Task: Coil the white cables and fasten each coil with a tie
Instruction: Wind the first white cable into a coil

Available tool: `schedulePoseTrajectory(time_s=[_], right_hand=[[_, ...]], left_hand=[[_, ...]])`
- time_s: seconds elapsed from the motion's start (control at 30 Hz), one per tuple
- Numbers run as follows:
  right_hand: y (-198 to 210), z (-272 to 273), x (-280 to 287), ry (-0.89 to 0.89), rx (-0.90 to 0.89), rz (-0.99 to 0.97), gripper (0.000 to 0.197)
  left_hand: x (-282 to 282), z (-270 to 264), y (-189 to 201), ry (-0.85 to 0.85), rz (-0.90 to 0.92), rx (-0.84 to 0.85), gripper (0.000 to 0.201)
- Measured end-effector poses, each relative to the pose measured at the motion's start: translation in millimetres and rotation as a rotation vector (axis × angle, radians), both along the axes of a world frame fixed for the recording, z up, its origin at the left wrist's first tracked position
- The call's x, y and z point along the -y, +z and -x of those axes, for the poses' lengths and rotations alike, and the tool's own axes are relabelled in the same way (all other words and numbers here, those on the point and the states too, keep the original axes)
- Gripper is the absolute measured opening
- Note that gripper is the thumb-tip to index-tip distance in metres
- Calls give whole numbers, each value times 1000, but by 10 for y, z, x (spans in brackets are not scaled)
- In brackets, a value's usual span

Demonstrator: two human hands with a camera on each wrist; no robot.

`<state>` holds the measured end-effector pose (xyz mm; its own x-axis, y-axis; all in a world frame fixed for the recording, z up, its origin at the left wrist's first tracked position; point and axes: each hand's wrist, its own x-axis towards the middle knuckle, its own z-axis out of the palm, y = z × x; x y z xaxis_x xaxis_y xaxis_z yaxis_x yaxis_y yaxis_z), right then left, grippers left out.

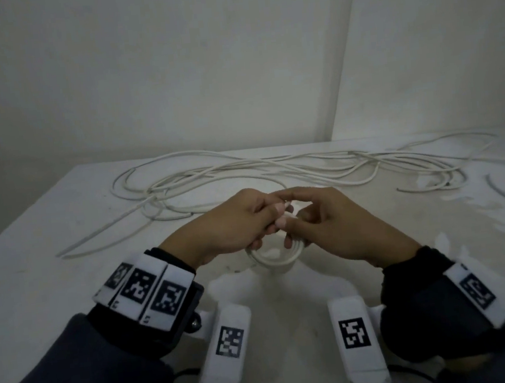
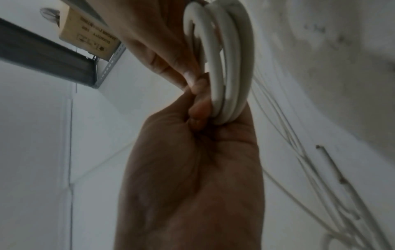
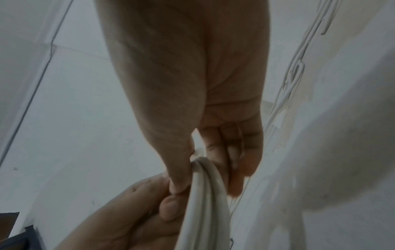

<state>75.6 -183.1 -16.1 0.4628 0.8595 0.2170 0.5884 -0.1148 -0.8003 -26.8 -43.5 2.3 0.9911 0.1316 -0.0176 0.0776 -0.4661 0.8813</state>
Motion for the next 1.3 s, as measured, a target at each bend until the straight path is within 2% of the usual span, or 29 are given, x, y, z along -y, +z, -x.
schedulePoseTrajectory(time_s=[0.1, 0.17, 0.23, 0.33, 0.4, 0.53, 0.6, 0.7, 0.77, 0.83, 0.93, 0.97, 1.03, 1.1, 1.13, 1.23, 1.3], right_hand=[[-24, -77, 15, -170, 269, 124, 39], [-4, -79, 41, -262, 325, 118, 46], [30, -60, 68, -311, 365, 43, 39], [46, -70, 62, -280, 400, -69, 18], [33, -77, 35, -177, 217, -167, 20], [62, 26, 14, 29, -318, -336, 10], [55, 78, -15, 65, -483, -368, 12], [-8, 111, -109, 39, -636, -416, 15], [-54, 103, -173, -16, -697, -413, 17], [-74, 88, -203, -77, -714, -403, 20], [-80, 46, -183, -181, -700, -429, 22], [-80, 31, -172, -205, -698, -442, 22], [-93, 3, -163, -233, -701, -461, 21], [-111, -23, -162, -258, -697, -465, 20], [-121, -34, -164, -267, -695, -464, 20], [-145, -49, -164, -243, -708, -437, 18], [-149, -33, -166, -182, -730, -394, 15]], left_hand=[[-28, -39, -24, 19, -188, 36, 36], [-18, -52, -26, 43, -295, 94, 28], [6, -53, -20, 73, -275, 169, 18], [17, -46, -12, 20, -212, 300, 15], [15, -55, -17, -21, -145, 386, 9], [20, -100, -54, 20, -33, 537, 8], [5, -116, -82, 67, 0, 570, 8], [-23, -139, -154, 135, 29, 563, 5], [-39, -151, -184, 169, 9, 494, 5], [-78, -172, -214, 237, -39, 359, 19], [-209, -187, -231, 509, -247, 221, 32], [-279, -175, -221, 633, -362, 147, 33], [-470, -107, -208, 769, -550, -166, 51], [-669, -6, -182, 734, -602, -437, 69], [-736, 43, -158, 688, -618, -507, 68], [-777, 147, -67, 531, -702, -590, 39], [-755, 141, -20, 487, -682, -523, 26]])
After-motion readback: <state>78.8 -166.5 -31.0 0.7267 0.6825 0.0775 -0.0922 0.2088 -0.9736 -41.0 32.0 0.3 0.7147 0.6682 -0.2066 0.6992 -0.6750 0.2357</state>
